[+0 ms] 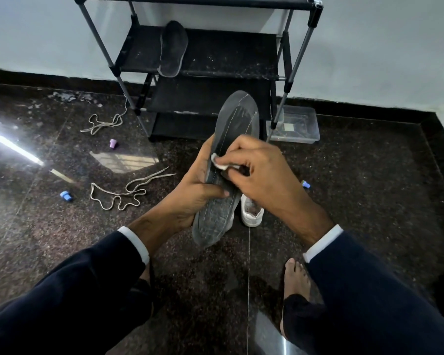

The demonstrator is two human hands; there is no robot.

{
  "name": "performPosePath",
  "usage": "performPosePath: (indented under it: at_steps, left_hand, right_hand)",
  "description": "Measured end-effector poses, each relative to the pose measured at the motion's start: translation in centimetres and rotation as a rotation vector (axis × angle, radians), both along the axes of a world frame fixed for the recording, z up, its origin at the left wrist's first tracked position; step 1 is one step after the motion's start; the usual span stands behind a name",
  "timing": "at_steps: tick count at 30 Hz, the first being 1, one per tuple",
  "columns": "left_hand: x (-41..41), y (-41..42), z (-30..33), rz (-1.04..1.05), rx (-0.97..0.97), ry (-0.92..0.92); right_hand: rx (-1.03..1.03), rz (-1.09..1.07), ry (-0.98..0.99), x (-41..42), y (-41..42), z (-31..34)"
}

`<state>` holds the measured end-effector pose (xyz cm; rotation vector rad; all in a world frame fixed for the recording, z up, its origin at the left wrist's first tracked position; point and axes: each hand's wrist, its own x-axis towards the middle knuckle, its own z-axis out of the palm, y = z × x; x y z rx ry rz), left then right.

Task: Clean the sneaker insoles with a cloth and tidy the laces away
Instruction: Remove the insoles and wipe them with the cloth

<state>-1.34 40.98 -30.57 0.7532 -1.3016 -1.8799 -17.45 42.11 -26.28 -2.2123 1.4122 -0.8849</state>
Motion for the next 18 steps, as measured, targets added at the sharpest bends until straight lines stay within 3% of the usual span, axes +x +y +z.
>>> performPosePath:
  at_steps: [4, 7, 10, 12, 15, 18]
  left_hand:
    - [0.2, 0.1, 0.0, 0.009, 0.044, -0.016]
    - [0.1, 0.1, 0.2, 0.026, 0.045, 0.017]
    - [0.0, -0.1, 0.3, 0.058, 0.047, 0.052]
    - [0.1, -0.1, 0.3, 0.089, 0.024, 0.037]
    - [0.2, -0.1, 0.5, 0.076, -0.018, 0.051]
    - [1.0, -0.6, 0.8, 0.106, -0.033, 0.066]
  right_hand:
    - [0.158, 0.183, 0.054, -0.8, 0.0, 0.6]
    - [0.254, 0.142, -0.102, -1.7, 0.2, 1.4]
    - [0.068, -0.124, -0.238, -2.7, -0.2, 1.7]
    - [-0.017, -0.212, -0.179, -2.8, -0.5, 1.2]
    - [-0.021, -0.21, -0.05, -1.9, -0.4, 0.2]
    - [-0.014, -0.109, -0.06, -0.9, -0.2, 0.0]
